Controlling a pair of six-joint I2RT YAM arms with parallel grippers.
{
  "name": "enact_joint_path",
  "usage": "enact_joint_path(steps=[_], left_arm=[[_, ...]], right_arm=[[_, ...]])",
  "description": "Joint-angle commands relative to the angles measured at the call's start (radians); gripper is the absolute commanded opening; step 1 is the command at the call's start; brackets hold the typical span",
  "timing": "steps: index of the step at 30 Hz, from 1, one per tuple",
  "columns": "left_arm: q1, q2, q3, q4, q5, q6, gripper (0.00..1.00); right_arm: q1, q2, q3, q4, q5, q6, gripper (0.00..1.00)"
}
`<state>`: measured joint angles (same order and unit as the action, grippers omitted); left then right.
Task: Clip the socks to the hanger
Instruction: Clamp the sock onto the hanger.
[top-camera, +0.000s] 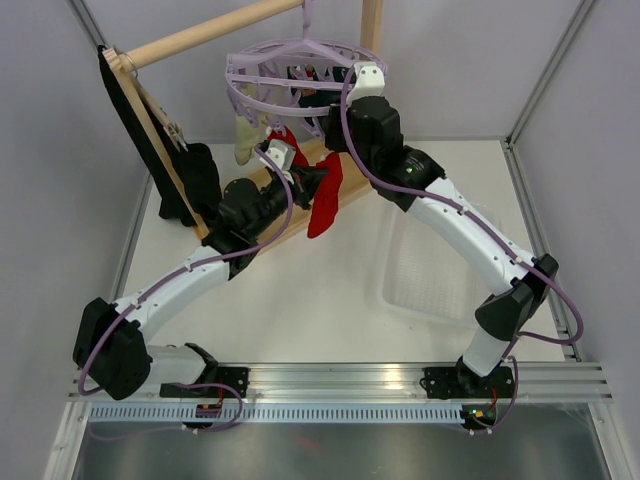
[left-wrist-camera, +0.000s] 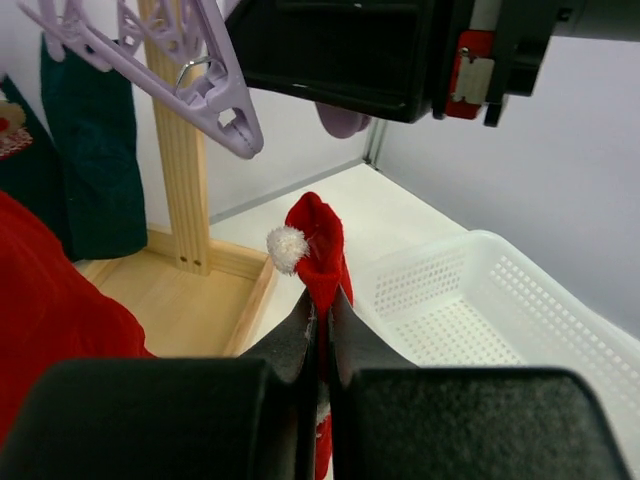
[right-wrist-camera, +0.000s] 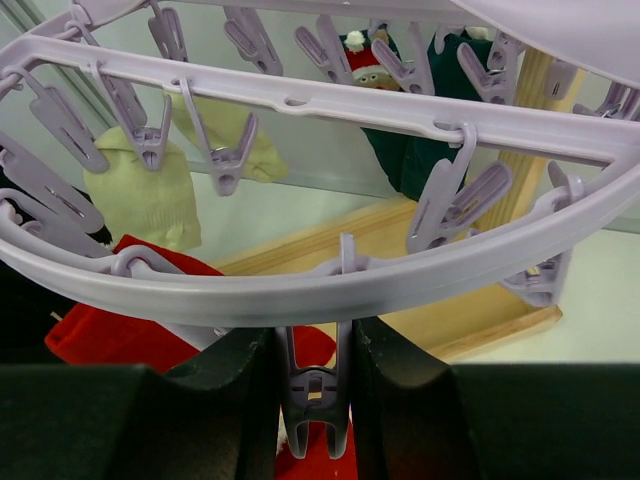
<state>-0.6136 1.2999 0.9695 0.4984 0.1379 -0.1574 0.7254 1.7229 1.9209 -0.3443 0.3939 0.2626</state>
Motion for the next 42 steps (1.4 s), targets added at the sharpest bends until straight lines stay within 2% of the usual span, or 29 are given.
enact_joint_path(steps=[1,19,42], left_arm=[[-0.006,-0.005,-0.012,0.107,-0.078,0.024,0.02],[-0.066,0.024,-0.063,0.293,-0.204,0.136,0.02],[-0.097,0.048,-0.069,0.307,-0.225,0.196,0.02]], right_arm=[[0.006,0.014,0.059,0.008,0.034,0.009,0.0],[0.016,0.07,0.127,-0.042,0.091,0.015,0.0],[0.023,0.086,0.153,-0.059,0.128,0.007,0.0]])
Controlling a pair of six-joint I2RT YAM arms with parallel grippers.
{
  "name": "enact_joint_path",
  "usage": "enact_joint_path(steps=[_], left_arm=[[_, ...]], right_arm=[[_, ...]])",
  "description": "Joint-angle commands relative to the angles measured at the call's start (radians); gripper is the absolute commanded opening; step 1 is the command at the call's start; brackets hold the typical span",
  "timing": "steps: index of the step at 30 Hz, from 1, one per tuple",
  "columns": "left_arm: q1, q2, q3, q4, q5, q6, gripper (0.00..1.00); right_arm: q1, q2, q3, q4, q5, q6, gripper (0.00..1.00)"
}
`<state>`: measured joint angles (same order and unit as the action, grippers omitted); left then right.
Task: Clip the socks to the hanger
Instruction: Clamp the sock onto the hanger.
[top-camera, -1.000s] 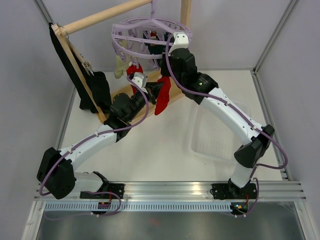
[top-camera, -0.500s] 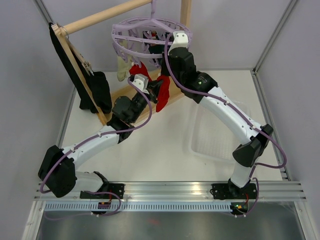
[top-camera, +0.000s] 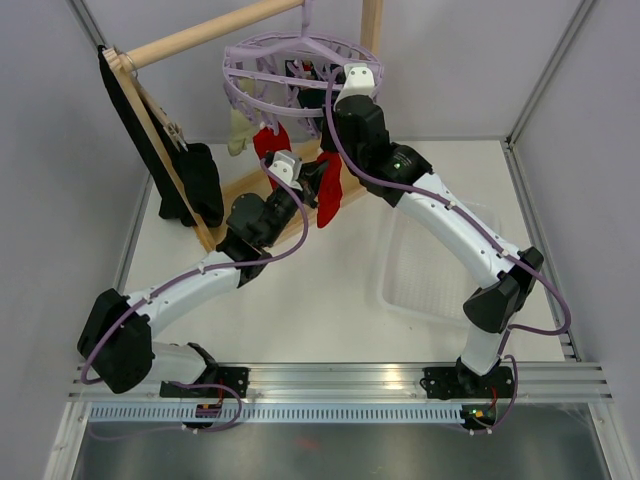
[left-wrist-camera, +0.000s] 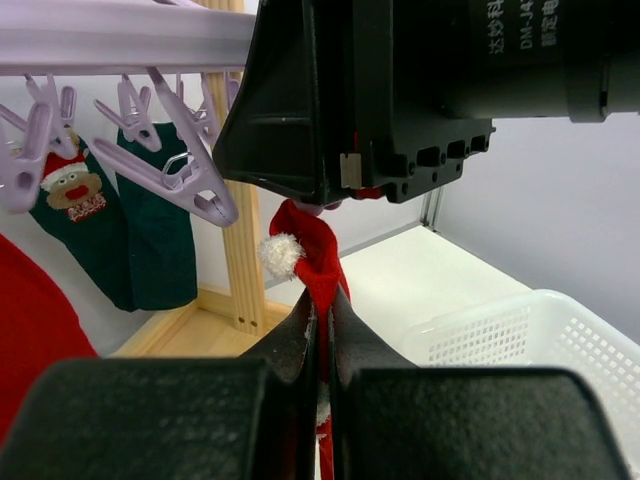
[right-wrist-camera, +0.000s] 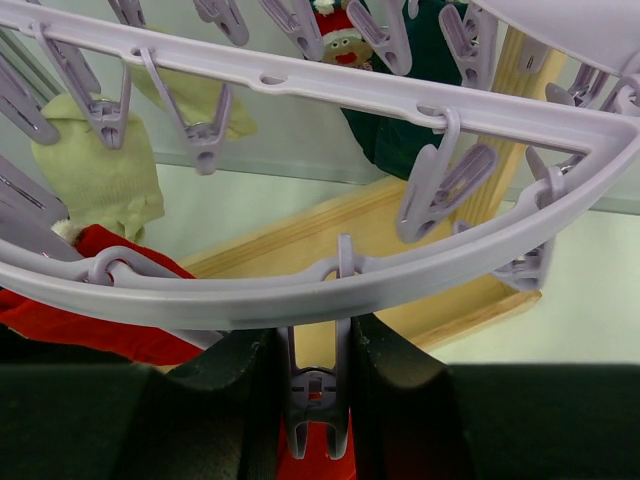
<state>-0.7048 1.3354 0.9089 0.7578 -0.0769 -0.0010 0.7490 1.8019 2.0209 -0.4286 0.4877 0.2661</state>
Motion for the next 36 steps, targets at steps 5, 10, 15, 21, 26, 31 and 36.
enact_joint_path(steps=[5,10,15,21,26,31,36], left_arm=[[-0.009,0.016,-0.008,0.048,-0.012,0.044,0.02],[-0.013,0.019,-0.004,0.054,-0.018,0.05,0.02],[-0.015,0.019,-0.005,0.063,-0.027,0.049,0.02],[-0.019,0.018,-0.005,0.071,-0.043,0.053,0.02],[-0.019,0.015,-0.001,0.08,-0.049,0.055,0.02],[-0.021,0.016,0.001,0.086,-0.043,0.056,0.02],[-0.021,0.018,0.001,0.094,-0.041,0.056,0.02]], right_arm=[[0.001,0.007,0.056,0.025,0.034,0.004,0.0],[0.003,0.007,0.055,0.024,0.035,0.002,0.0],[0.003,0.01,0.056,0.019,0.037,0.002,0.0],[0.004,0.01,0.056,0.014,0.04,-0.001,0.0],[0.007,0.013,0.056,0.013,0.043,-0.002,0.0],[0.007,0.014,0.058,0.01,0.045,-0.004,0.0],[0.009,0.019,0.061,0.008,0.046,-0.004,0.0]])
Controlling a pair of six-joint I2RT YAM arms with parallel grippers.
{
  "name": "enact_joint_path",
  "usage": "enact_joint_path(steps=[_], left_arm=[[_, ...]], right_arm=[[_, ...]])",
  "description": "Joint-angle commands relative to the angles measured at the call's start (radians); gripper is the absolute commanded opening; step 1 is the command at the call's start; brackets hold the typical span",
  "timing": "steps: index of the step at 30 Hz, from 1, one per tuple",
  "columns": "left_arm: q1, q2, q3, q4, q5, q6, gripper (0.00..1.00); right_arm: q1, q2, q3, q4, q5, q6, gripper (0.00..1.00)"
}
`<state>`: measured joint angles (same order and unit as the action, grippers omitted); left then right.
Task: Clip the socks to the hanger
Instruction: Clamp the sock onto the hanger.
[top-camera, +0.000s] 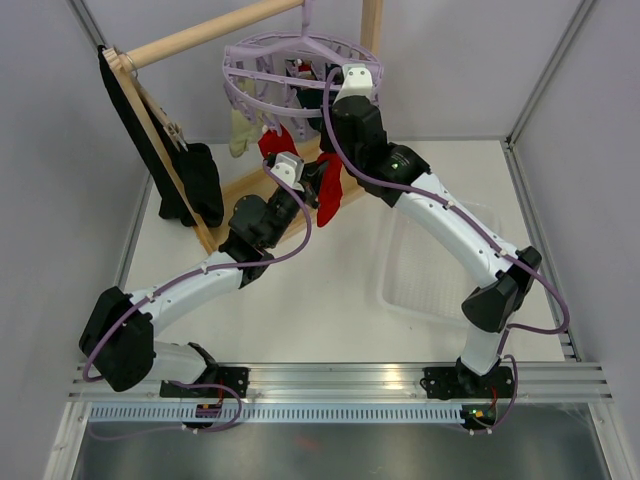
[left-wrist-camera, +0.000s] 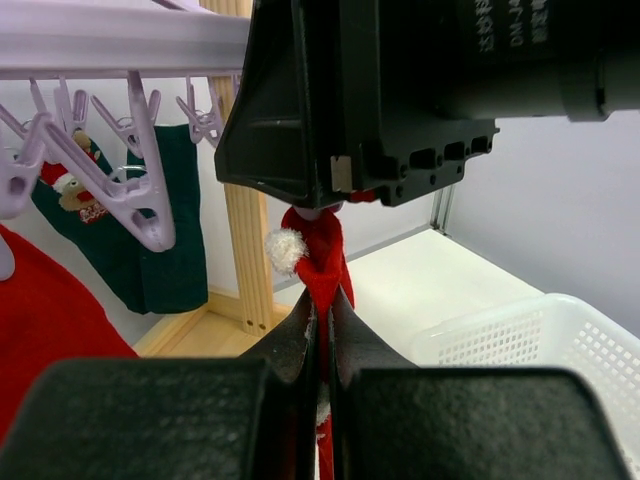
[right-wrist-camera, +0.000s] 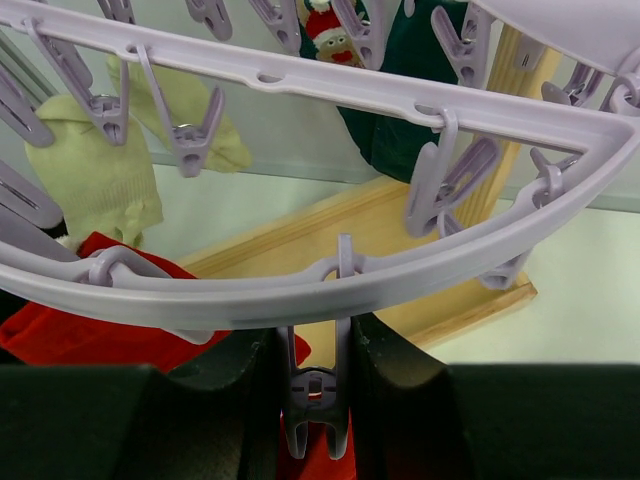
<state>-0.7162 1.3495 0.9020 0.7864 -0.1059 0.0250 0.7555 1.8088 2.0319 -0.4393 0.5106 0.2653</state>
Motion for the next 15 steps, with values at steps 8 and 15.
enact_joint_path(steps=[8,15], left_arm=[[-0.009,0.004,0.014,0.074,-0.021,0.032,0.02],[-0.009,-0.001,0.006,0.094,-0.049,0.027,0.02]], right_arm=[[0.004,0.014,0.048,0.016,0.029,-0.006,0.0],[0.004,0.015,0.048,0.016,0.034,-0.006,0.0]])
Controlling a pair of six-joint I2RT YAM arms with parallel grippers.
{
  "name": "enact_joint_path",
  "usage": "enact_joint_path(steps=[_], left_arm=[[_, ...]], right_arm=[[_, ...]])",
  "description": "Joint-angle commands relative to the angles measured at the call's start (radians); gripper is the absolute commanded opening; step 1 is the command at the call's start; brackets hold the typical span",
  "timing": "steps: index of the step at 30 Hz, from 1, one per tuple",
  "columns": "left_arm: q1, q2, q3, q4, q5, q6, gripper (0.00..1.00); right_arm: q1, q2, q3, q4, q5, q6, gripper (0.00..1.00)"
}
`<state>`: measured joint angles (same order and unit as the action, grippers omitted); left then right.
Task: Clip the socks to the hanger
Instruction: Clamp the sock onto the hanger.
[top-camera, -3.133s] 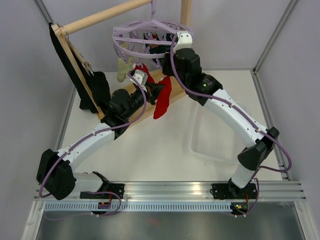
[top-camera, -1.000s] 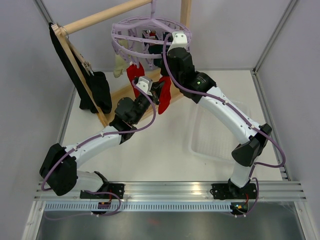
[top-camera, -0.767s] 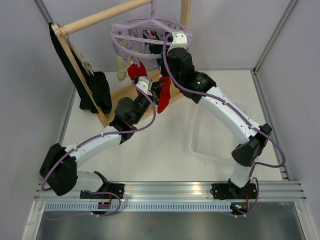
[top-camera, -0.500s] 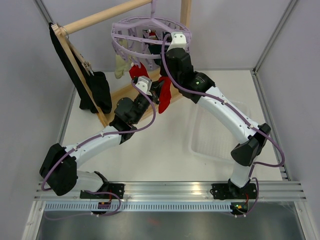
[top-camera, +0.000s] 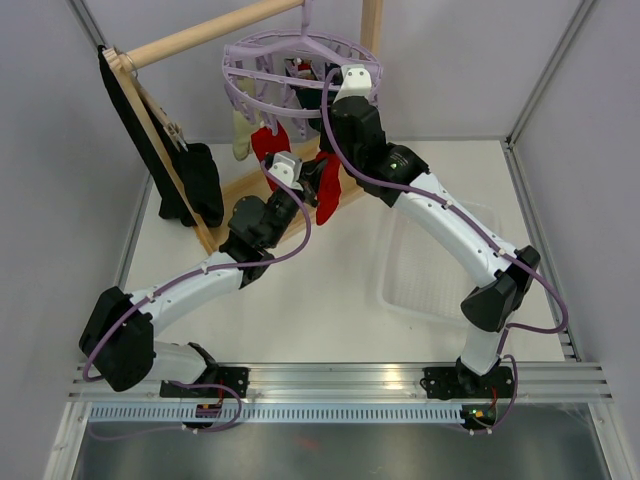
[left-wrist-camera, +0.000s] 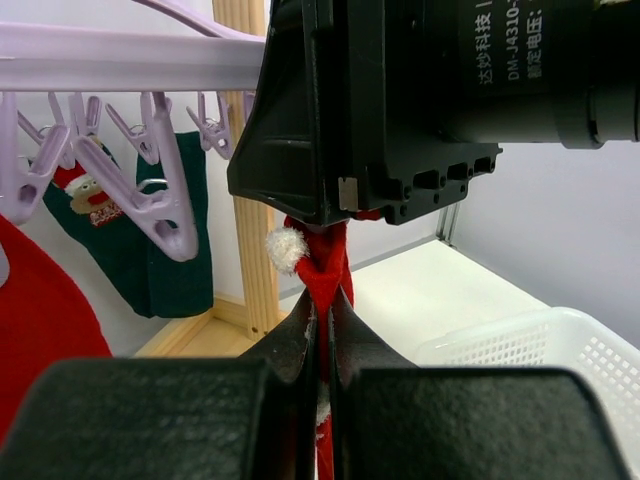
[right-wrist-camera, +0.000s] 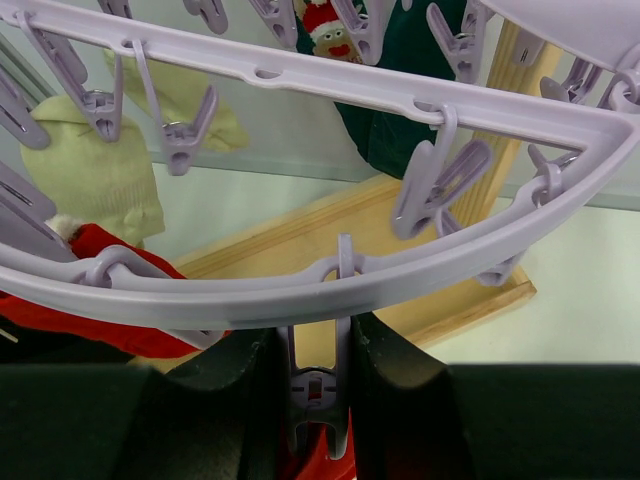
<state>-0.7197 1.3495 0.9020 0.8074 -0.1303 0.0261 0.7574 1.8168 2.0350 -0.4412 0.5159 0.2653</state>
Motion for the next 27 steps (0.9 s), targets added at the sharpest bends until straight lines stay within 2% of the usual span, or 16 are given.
enact_joint_path(steps=[1,24,27], left_arm=[[-0.004,-0.001,0.005,0.075,-0.028,0.025,0.02],[-0.006,-0.007,0.009,0.085,-0.006,0.014,0.02],[-0.006,-0.007,0.009,0.085,-0.005,0.015,0.02]], right_arm=[[0.005,0.009,0.047,0.018,0.03,-0.006,0.0],[0.011,0.01,0.045,0.03,0.039,-0.011,0.0],[0.013,0.01,0.045,0.03,0.036,-0.009,0.08]])
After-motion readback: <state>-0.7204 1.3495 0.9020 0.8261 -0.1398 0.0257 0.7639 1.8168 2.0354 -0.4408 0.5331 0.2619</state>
